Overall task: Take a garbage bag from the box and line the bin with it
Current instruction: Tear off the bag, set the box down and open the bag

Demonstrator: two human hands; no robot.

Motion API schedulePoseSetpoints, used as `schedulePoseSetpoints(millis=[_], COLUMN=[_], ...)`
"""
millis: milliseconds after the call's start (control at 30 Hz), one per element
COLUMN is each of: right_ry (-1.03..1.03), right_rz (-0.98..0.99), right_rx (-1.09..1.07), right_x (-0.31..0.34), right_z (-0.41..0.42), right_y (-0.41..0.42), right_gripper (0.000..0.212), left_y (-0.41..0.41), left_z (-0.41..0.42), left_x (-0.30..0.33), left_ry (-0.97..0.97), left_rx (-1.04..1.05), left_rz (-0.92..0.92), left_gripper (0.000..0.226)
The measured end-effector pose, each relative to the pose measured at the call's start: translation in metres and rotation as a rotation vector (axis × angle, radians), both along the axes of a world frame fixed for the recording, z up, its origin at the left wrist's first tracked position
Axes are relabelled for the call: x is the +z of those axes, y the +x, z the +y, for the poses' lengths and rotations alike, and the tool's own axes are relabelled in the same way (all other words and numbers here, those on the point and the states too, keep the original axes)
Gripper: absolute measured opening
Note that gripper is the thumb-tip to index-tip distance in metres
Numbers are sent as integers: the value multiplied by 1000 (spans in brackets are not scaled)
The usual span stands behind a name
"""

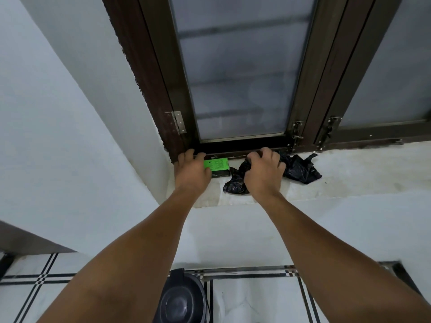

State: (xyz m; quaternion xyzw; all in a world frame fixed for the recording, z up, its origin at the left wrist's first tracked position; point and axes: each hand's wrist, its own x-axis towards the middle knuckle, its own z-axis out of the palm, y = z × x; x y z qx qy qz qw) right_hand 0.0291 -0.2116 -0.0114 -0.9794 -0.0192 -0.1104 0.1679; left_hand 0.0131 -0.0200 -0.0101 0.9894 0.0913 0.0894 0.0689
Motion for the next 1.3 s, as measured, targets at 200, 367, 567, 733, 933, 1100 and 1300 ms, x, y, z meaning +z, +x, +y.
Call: schedulePoseSetpoints(millis=[200,367,567,733,933,1100,1300], right_ry=[-392,-177,298,438,731,668,710], right_rz=[309,171,83,44,96,310,457], right_rx=[-30,73,262,146,115,231,222], right_x=[-7,-4,34,58,68,50,40], right_z=[-23,-29,-35,-25,17,28,42], right_y=[-3,-9,-39,-77,-174,-208,-247], right_gripper=[41,27,8,8,35,24,22], left_y=[0,-11,-32,-65,-151,-180,-230], left_z=[-26,-45,-65,-60,-20,0,35], left_x=[1,1,22,46,86,90,100], left_ry=[-16,-25,-135,-441,-1522,-1936,-1992], left_rx=[-139,-278,-406,-372,-63,78,360], left_rz=[-49,-58,34,56,174,94,-281], left_gripper=[47,54,82,9,23,27,20])
